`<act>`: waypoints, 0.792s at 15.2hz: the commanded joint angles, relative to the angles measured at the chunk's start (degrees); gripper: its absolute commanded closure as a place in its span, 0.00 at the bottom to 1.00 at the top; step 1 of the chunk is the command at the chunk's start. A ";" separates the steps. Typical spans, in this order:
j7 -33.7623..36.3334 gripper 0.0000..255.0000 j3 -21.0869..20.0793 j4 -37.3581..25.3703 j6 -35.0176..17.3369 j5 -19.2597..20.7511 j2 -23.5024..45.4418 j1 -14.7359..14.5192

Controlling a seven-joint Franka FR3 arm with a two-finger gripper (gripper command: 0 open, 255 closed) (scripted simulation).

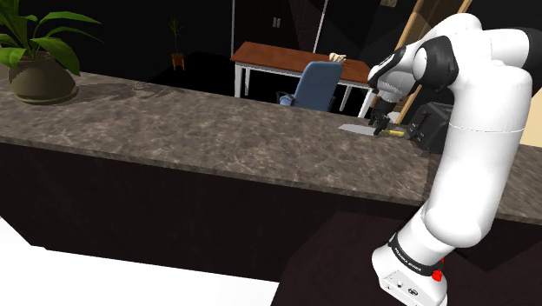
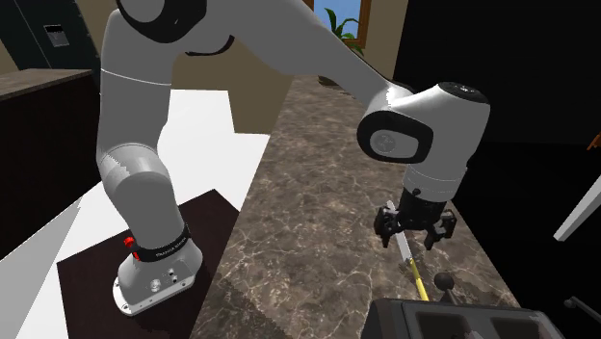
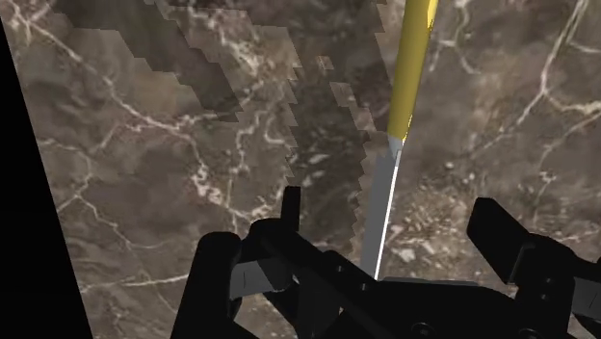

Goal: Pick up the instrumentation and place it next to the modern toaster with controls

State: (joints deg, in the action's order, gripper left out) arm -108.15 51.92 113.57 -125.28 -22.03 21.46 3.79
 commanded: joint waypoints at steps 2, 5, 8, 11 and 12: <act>1.63 0.00 1.63 -1.35 2.84 2.55 -2.37 -1.31; 3.01 0.00 2.85 -2.83 5.51 4.68 -4.35 -2.32; 3.02 0.00 2.84 -2.83 5.51 4.69 -4.36 -2.31; 3.02 0.00 2.84 -2.83 5.51 4.69 -4.36 -2.31; 3.02 0.00 2.84 -2.83 5.51 4.69 -4.36 -2.31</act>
